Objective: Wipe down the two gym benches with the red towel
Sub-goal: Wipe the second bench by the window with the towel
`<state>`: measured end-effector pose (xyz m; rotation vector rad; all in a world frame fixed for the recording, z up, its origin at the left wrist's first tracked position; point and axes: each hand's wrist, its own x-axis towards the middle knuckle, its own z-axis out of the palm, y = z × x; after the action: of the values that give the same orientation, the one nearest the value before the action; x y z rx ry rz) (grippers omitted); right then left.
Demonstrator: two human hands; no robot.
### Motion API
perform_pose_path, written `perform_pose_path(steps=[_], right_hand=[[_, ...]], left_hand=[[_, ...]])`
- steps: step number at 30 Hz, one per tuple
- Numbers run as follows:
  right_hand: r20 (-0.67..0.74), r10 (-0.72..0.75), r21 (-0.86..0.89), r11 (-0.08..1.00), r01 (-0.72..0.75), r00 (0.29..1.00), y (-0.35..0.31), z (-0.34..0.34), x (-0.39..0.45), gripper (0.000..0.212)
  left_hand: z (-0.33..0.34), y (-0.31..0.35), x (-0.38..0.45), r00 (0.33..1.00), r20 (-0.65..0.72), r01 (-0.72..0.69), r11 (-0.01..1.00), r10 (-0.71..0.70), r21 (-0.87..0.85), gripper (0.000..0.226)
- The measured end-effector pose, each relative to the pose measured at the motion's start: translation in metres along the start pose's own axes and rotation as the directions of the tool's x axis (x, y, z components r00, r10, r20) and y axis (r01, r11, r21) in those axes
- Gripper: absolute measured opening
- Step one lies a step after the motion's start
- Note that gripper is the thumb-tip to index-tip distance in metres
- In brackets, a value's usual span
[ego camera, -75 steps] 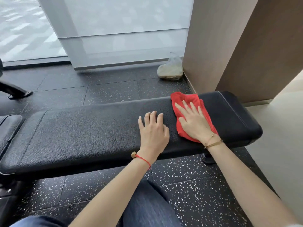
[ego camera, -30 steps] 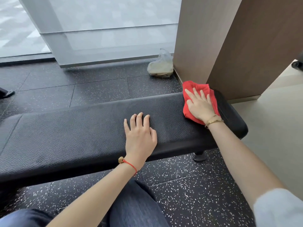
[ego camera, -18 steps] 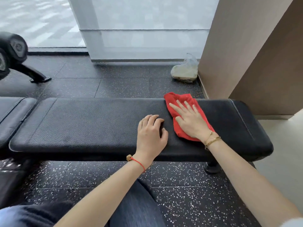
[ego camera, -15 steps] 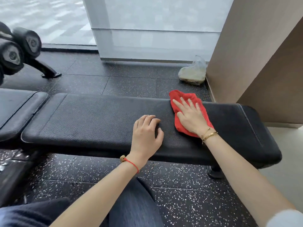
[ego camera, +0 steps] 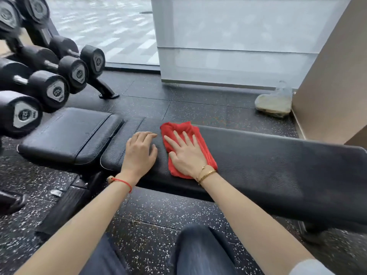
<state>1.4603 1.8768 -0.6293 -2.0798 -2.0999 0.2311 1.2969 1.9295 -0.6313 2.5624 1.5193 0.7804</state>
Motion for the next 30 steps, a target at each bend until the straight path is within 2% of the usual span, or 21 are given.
perform_pose_path(steps=[6,13,17,23,30], right_hand=[[-0.022,0.145,0.026,0.989,-0.144,0.989,-0.034,0.006,0.034,0.057],[-0.029,0.307,0.033,0.951,-0.307,0.951,-0.059,0.005,0.057,0.056],[-0.042,0.315,0.041,0.949,-0.313,0.948,-0.067,0.008,0.045,0.057],[-0.081,0.242,0.056,0.970,-0.237,0.967,-0.077,0.021,0.018,0.059],[-0.051,0.224,0.079,0.972,-0.220,0.973,-0.077,0.019,0.062,0.057]], left_hand=[[-0.004,-0.058,0.024,0.997,0.030,-0.070,0.997,0.070,-0.015,0.034],[0.000,-0.065,0.024,0.993,0.061,-0.098,0.990,0.104,-0.102,0.032],[-0.003,-0.066,0.025,0.993,0.076,-0.082,0.987,0.093,-0.137,0.034],[0.000,-0.072,0.024,0.994,0.061,-0.085,0.984,0.096,-0.156,0.034],[0.002,-0.071,0.025,0.996,0.054,-0.061,0.987,0.070,-0.151,0.036]])
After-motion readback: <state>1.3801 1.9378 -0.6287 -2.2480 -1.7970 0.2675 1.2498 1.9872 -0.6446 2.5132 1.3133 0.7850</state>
